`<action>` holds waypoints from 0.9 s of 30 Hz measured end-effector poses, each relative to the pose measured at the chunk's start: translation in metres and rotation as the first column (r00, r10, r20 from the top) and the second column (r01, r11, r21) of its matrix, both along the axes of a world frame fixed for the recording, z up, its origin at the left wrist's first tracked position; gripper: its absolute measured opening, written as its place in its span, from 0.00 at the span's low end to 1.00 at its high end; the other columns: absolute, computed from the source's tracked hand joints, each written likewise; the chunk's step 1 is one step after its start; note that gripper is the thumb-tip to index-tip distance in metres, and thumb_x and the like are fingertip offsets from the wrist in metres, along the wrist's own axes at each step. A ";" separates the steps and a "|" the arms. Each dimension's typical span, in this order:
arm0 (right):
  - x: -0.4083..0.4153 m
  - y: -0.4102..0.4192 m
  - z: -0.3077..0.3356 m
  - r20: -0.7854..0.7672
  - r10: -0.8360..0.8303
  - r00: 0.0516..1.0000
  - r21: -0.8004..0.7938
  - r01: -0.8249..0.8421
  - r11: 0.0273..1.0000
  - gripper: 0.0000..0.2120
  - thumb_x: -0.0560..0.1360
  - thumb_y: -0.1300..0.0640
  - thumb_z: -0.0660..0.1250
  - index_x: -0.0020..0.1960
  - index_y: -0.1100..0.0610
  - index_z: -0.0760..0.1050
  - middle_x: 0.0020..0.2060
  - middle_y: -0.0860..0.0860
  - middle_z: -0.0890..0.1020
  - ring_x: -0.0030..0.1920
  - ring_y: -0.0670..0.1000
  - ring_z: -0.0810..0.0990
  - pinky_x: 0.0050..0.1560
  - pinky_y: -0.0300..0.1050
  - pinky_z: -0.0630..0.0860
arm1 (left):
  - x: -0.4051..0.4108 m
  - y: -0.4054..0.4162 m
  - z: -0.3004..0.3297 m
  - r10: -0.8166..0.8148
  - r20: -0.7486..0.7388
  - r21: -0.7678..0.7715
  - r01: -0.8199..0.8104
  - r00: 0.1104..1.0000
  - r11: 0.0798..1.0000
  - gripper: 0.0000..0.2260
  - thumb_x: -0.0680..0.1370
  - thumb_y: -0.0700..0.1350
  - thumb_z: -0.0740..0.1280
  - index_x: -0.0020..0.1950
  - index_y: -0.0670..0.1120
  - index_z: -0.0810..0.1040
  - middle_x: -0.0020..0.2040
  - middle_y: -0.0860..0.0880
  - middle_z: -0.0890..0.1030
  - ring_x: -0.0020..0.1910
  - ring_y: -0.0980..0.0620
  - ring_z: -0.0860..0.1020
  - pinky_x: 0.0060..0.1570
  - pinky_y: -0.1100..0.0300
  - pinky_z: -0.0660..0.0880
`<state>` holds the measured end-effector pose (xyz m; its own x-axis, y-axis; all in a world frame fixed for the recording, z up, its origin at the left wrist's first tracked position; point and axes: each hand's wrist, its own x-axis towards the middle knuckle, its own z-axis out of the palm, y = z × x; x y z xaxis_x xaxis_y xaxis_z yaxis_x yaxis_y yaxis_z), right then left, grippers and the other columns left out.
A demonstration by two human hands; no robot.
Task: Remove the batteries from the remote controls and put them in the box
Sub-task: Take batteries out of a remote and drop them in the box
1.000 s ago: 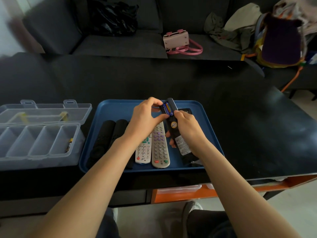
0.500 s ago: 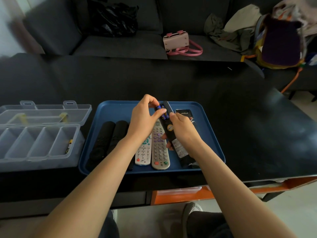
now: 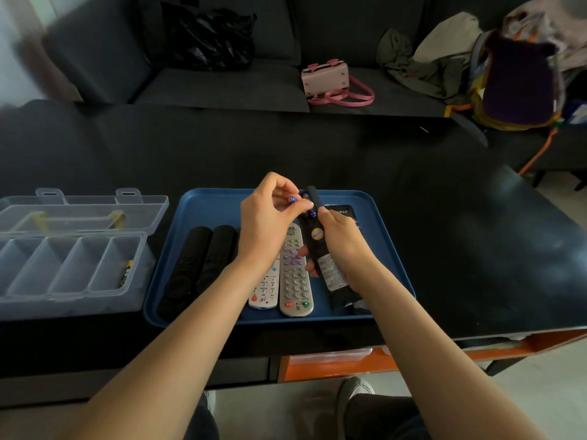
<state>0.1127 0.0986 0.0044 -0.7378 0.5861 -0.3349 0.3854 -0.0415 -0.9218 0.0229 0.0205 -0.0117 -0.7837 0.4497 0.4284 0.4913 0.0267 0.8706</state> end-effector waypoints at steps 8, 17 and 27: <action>-0.001 0.001 -0.002 -0.021 0.002 1.000 -0.026 -0.003 1.000 0.13 0.83 0.48 0.50 0.53 0.54 0.69 0.35 0.60 0.81 0.27 0.54 0.77 0.30 0.47 0.77 | -0.014 -0.002 0.001 -0.030 -0.089 -0.231 0.009 0.996 0.973 0.13 0.81 0.38 0.54 0.59 0.45 0.76 0.52 0.47 0.74 0.44 0.61 0.71 0.44 0.77 0.66; 0.001 0.000 0.000 -0.014 0.008 1.000 -0.023 -0.008 1.000 0.15 0.83 0.49 0.50 0.57 0.57 0.69 0.39 0.60 0.80 0.24 0.50 0.77 0.26 0.43 0.75 | -0.012 -0.004 -0.007 -0.134 -0.396 -0.425 -0.052 0.909 0.904 0.23 0.74 0.50 0.67 0.67 0.43 0.72 0.52 0.44 0.72 0.47 0.59 0.68 0.43 0.68 0.64; -0.002 -0.003 -0.002 -0.011 0.002 1.000 0.029 -0.002 1.000 0.16 0.83 0.48 0.49 0.59 0.58 0.68 0.45 0.62 0.80 0.25 0.47 0.78 0.25 0.42 0.74 | -0.013 -0.007 -0.003 -0.181 -0.387 -0.449 -0.013 0.904 0.893 0.21 0.76 0.47 0.66 0.67 0.42 0.71 0.53 0.43 0.74 0.48 0.57 0.69 0.43 0.67 0.66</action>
<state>0.1110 0.0957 0.0025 -0.7424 0.5941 -0.3097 0.3752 -0.0142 -0.9268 0.0099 0.0135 -0.0146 -0.5320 0.7196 0.4462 0.8153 0.2931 0.4994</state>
